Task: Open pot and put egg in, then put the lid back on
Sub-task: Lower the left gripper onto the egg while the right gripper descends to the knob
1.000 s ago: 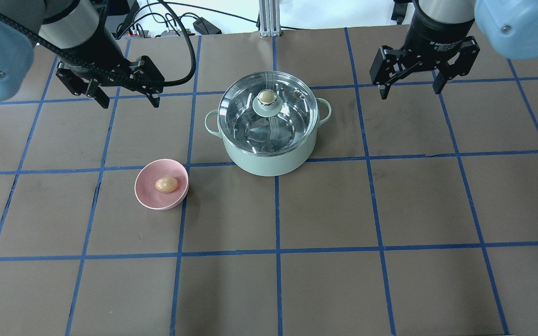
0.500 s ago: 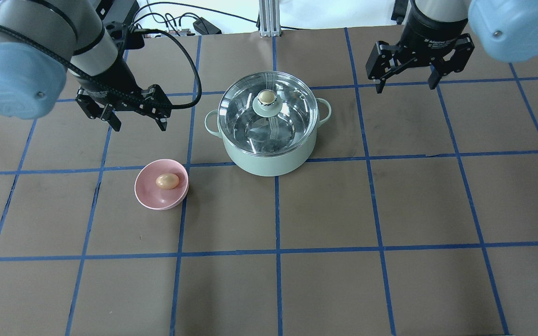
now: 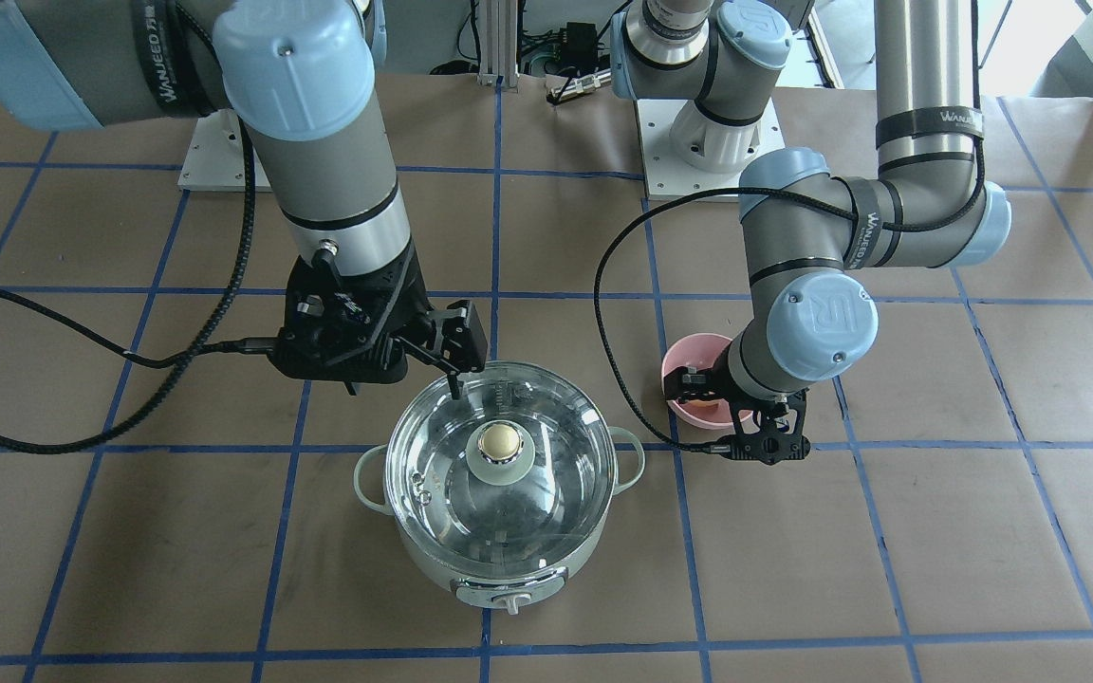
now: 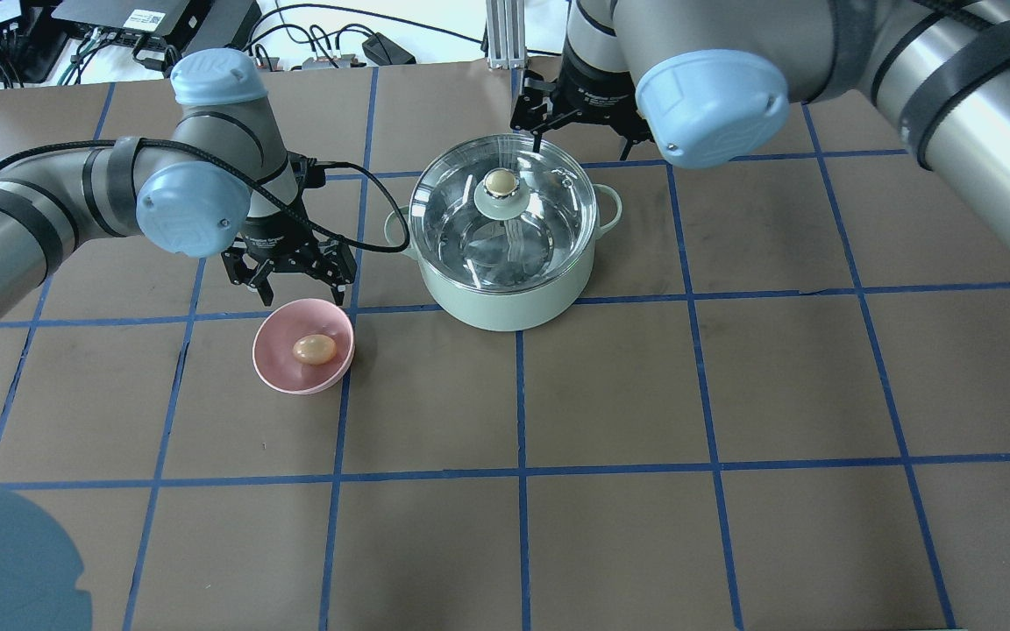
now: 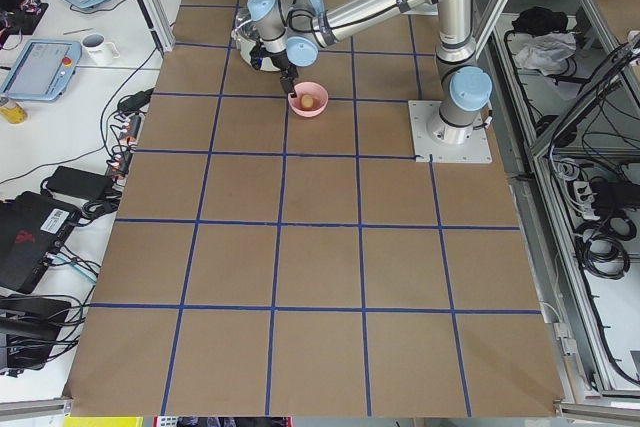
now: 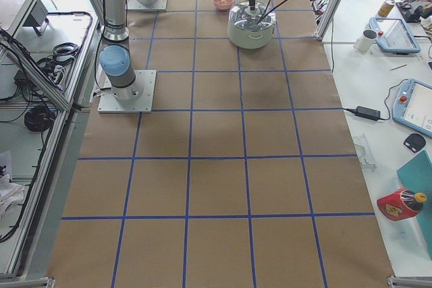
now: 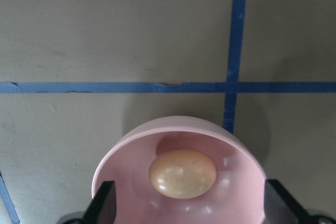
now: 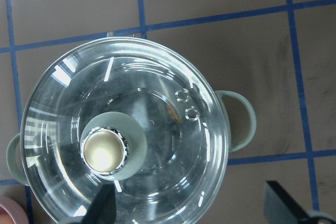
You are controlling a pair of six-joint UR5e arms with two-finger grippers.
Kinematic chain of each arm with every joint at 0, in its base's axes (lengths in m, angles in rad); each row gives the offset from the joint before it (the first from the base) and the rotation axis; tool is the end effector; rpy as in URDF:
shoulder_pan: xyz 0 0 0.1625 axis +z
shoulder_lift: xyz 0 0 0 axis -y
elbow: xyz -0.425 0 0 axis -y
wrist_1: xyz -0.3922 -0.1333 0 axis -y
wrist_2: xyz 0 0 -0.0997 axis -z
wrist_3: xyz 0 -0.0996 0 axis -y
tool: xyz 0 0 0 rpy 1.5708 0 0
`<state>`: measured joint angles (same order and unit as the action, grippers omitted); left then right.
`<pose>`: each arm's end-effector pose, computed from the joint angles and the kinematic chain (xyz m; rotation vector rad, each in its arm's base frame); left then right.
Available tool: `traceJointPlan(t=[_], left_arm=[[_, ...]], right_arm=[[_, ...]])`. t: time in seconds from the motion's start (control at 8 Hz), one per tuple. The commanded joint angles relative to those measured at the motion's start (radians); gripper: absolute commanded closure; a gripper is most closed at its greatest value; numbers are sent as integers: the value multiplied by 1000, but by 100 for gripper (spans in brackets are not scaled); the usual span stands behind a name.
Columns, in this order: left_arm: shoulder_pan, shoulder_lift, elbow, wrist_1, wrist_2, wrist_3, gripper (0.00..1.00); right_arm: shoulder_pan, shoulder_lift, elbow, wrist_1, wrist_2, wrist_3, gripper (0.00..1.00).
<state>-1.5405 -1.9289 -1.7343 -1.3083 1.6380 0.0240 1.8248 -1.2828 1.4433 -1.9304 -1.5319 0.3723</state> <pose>-0.1096 -0.5635 0.2435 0.0038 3.0558 0.4008 0.2899 -0.5708 0.4295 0.1733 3.0266 -0.2699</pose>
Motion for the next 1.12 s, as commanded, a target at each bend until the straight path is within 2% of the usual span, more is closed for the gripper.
traceJointPlan(t=[0.0,0.12,0.75,1.0], left_arm=[[43,-7,-51,-5,-9,37,1],[43,-5,-83,3,-17,37,3],[45,-27,-94,17,-38,33,6],[45,-35,-94,20,-41,33,7]], right_arm=[[86,104,-47,-36,-13,72,0],[91,135,-64,-47,-13,73,0],[93,192,-75,-71,-2,79,1],[93,203,-77,-84,1,76,13]])
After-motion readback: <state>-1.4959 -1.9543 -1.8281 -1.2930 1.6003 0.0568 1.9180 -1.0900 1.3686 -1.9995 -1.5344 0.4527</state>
